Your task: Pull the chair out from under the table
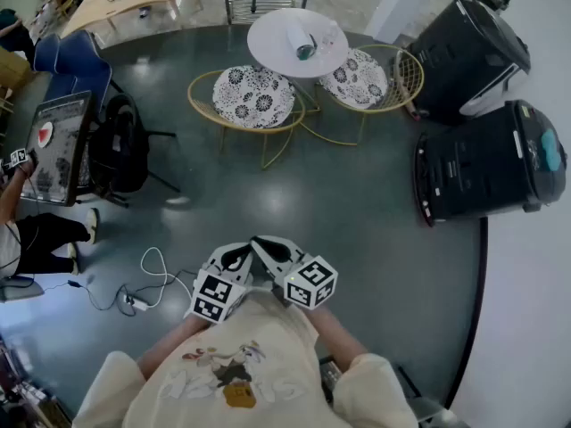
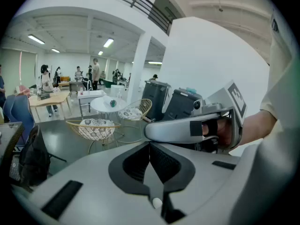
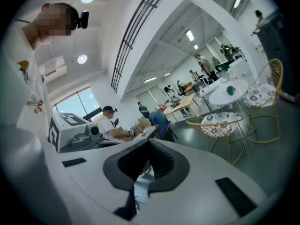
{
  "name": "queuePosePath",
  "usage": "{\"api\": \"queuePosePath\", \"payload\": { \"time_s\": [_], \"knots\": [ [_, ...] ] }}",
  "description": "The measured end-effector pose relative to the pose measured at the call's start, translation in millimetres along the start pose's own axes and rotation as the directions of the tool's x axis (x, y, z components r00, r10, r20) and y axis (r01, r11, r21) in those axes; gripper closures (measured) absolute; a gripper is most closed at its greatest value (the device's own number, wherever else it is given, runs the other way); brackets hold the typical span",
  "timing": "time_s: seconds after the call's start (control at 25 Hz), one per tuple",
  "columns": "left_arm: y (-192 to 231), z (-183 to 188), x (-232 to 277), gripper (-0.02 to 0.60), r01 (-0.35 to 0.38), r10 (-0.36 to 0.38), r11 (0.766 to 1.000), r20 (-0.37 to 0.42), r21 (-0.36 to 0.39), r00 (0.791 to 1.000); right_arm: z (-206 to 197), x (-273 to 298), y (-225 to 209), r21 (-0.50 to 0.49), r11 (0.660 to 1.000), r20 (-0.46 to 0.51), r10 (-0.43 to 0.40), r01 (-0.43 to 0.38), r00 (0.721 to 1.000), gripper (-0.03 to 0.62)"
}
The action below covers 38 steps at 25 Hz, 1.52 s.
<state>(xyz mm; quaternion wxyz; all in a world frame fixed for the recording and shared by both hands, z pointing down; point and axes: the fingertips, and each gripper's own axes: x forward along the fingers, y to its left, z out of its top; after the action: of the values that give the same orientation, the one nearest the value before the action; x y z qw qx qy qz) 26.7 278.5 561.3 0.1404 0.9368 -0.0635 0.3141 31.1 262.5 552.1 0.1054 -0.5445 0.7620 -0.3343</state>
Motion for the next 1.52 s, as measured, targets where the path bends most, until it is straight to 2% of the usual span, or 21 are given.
{"api": "queuePosePath", "payload": {
  "time_s": [0.12, 0.28, 0.4, 0.52, 0.64, 0.84, 0.96, 1.08, 1.24, 1.36, 1.52],
  "knots": [
    [-8, 0, 21, 0.572, -0.024, 0.024, 1.000, -0.011, 0.018, 1.000, -6, -16, -25, 0.062, 0.998, 0.026, 0.014, -0.015, 1.000, 0.588],
    [-13, -14, 22, 0.572, -0.035, 0.033, 0.997, -0.026, -0.075, 0.999, -13, -28, -35, 0.078, 0.997, 0.000, 0.005, -0.005, 1.000, 0.588],
    [-6, -8, 17, 0.572, -0.023, 0.023, 0.995, -0.009, -0.093, 1.000, 8, -20, -30, 0.014, 1.000, 0.000, -0.002, 0.002, 1.000, 0.588],
    [5, 0, 8, 0.572, -0.005, 0.006, 0.999, 0.016, -0.052, 1.000, 18, -16, -23, -0.039, 0.998, 0.004, -0.039, 0.039, 0.999, 0.588],
    [36, 8, -8, 0.572, -0.013, 0.015, 0.999, 0.064, -0.036, 0.998, 21, 1, -20, -0.041, 0.998, 0.037, -0.046, 0.048, 0.998, 0.588],
    [105, 13, -38, 0.572, -0.042, 0.050, 0.997, 0.117, -0.070, 0.992, 43, 72, 6, -0.067, 0.997, 0.064, 0.034, -0.030, 0.997, 0.588],
    [132, -6, -47, 0.572, -0.042, 0.051, 0.992, 0.077, -0.121, 0.996, 26, 113, 21, -0.077, 0.996, -0.012, 0.036, -0.037, 0.999, 0.588],
    [132, -23, -56, 0.572, 0.008, 0.000, 0.982, 0.046, -0.191, 0.999, 6, 126, 28, -0.024, 0.999, -0.103, 0.032, -0.035, 0.994, 0.588],
    [179, -23, -43, 0.572, -0.012, 0.020, 0.980, 0.040, -0.199, 0.999, 22, 164, 8, 0.045, 0.998, -0.094, 0.044, -0.040, 0.995, 0.588],
    [207, -11, -29, 0.572, -0.031, 0.044, 0.968, 0.047, -0.248, 0.998, 42, 184, -9, 0.009, 0.998, -0.107, 0.063, -0.062, 0.992, 0.588],
    [243, 35, -11, 0.572, -0.097, 0.107, 0.979, 0.045, -0.182, 0.993, 80, 210, -47, 0.012, 0.996, -0.094, 0.093, -0.093, 0.991, 0.587]
  ]
}}
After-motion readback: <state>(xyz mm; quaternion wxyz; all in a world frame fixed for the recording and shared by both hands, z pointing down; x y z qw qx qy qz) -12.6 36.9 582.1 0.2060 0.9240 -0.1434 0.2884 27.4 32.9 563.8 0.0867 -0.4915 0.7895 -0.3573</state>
